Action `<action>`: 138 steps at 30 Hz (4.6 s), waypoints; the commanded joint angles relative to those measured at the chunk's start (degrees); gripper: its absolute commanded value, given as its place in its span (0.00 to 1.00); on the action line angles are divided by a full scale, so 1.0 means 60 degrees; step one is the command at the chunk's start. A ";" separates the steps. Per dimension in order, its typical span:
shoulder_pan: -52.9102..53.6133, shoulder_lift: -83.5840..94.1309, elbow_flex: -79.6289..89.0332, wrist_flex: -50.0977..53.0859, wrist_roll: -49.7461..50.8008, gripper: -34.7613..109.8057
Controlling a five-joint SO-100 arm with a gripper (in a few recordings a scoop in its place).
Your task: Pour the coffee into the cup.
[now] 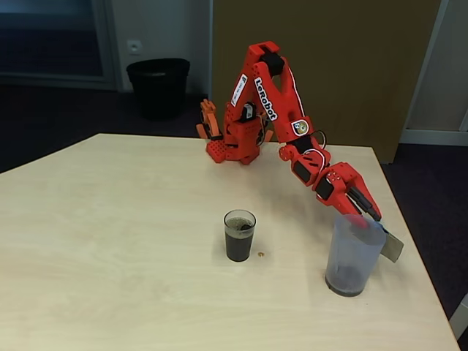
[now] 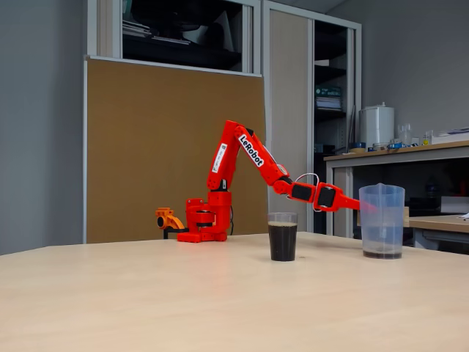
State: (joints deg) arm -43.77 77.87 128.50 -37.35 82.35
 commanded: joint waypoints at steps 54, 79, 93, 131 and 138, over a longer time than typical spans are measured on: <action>0.6357 1.8794 0.8584 1.7812 -1.2085 0.24; 0.5317 1.8750 0.8584 1.7798 -1.2114 0.27; 0.5229 1.8750 0.8584 1.7798 -1.2100 0.29; 0.5317 1.8750 0.8584 1.7798 -1.2100 0.29; 0.5317 1.8750 0.8584 1.7798 -1.2100 0.29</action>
State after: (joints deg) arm -11.34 189.58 179.65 68.82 9.23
